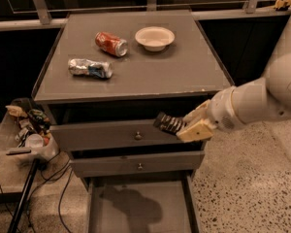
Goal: Place rxbar chocolate into bottom drawer
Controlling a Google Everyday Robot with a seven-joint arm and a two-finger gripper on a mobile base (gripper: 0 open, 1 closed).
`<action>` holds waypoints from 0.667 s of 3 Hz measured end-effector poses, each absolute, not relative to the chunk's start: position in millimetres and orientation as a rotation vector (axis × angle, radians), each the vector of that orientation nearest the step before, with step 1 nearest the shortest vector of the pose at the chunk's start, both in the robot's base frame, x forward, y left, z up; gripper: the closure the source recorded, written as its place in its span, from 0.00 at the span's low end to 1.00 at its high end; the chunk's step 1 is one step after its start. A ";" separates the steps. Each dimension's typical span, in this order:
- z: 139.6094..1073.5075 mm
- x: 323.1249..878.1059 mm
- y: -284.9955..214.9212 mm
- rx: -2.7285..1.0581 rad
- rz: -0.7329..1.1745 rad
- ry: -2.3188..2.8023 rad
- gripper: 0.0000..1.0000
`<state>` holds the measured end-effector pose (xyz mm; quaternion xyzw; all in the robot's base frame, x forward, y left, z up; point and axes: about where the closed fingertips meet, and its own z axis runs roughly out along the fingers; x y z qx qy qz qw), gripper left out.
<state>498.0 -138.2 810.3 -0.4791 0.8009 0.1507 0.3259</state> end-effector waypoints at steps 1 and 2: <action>768.5 471.0 -120.2 -1.166 0.435 2.135 1.00; 719.9 463.8 -107.9 -1.109 0.436 2.158 1.00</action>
Offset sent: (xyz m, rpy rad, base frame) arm -0.0401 0.0411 -0.1522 0.0805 0.0478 -0.1666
